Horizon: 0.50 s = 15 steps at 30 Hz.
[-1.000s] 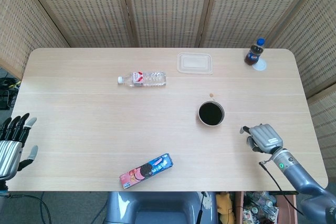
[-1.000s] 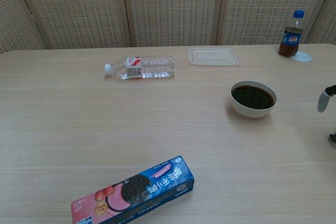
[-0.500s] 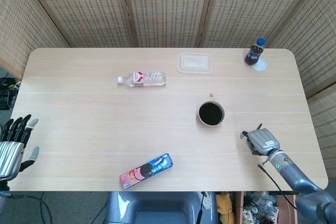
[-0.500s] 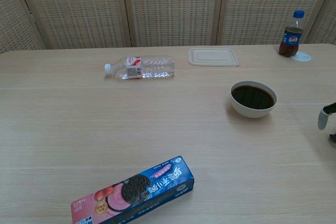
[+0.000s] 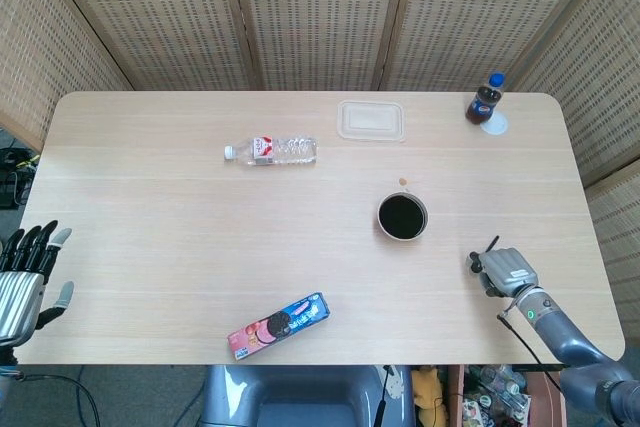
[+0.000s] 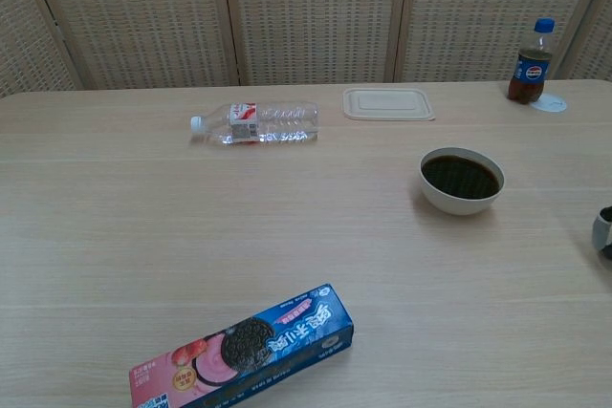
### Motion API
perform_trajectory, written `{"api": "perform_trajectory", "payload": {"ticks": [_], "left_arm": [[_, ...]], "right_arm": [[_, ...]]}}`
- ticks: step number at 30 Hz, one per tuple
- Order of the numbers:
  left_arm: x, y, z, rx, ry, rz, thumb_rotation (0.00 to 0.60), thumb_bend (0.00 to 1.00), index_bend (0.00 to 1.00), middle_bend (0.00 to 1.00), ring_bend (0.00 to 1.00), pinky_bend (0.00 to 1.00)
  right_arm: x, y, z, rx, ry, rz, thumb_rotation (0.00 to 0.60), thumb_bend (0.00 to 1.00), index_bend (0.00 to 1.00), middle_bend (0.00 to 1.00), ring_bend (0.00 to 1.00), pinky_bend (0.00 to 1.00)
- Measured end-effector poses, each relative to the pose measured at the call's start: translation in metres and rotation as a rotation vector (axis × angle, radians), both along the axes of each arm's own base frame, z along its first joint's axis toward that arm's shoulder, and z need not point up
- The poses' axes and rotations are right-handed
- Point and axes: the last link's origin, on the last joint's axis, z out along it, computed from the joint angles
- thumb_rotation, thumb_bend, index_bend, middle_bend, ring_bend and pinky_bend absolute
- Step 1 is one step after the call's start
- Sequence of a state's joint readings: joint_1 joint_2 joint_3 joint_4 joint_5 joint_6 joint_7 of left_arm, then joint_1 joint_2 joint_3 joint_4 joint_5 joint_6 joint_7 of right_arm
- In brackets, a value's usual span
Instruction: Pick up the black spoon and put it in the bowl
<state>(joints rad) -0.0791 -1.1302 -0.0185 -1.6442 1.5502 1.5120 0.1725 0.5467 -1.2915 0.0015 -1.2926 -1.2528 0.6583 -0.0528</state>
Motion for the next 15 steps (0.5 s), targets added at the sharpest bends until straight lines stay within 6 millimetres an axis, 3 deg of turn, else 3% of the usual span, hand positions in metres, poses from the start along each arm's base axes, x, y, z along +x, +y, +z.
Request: {"api": "perform_trajectory", "payload": {"ticks": [15], "left_arm": [[-0.003, -0.001, -0.002, -0.007, -0.002, 0.012, 0.6, 0.45, 0.07, 0.04, 0.0, 0.0]], "right_arm": [[-0.014, 0.0, -0.001, 0.002, 0.016, -0.047, 0.6, 0.85, 0.33, 1.0, 1.0, 1.0]]}}
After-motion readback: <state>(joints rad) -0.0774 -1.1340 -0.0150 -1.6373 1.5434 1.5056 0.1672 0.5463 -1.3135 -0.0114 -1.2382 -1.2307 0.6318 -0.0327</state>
